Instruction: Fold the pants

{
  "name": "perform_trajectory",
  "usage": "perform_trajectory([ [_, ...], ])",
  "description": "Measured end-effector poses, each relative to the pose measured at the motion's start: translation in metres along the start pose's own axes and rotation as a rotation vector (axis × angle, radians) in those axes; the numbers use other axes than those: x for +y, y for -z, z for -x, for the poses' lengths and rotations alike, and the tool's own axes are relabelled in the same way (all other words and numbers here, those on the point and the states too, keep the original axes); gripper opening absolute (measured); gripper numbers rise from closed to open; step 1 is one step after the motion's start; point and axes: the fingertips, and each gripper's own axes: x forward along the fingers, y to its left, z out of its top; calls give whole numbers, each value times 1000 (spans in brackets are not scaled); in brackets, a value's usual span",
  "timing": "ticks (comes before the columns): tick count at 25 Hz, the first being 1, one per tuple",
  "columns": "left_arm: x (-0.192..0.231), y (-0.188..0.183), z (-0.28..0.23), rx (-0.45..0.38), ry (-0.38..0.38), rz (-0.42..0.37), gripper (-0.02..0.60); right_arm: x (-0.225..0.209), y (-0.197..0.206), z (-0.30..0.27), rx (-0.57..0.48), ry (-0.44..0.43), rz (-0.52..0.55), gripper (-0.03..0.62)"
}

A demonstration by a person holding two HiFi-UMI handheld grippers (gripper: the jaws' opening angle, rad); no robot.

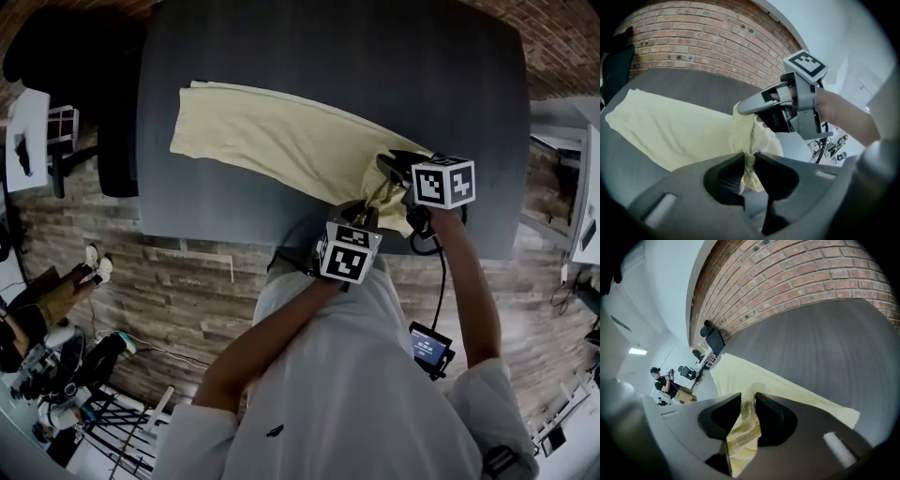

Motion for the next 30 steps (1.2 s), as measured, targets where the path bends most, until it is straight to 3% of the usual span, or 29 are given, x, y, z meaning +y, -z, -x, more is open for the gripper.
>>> perform_trajectory([
  [2, 17, 11, -5, 39, -35, 32, 75, 1, 1, -9, 18, 8, 3, 146],
  [7, 42, 24, -9, 89, -109, 7, 107, -7, -11, 0, -30, 43, -2, 146],
  [11, 55, 22, -6, 83, -189, -36, 159, -18, -9, 15, -56, 58, -15, 144],
  [16, 81, 31, 2, 94, -346, -13, 161, -35, 16, 37, -41, 90, -25, 146],
  [22, 97, 38, 18, 87, -435, -1, 161, -63, 45, 62, -34, 160, -26, 147],
  [26, 86, 30, 29, 44, -436, 7, 160, -87, 59, 77, -23, 203, -15, 160],
  [30, 51, 21, 30, 4, -385, -35, 160, -99, 71, 87, -7, 185, -2, 183],
])
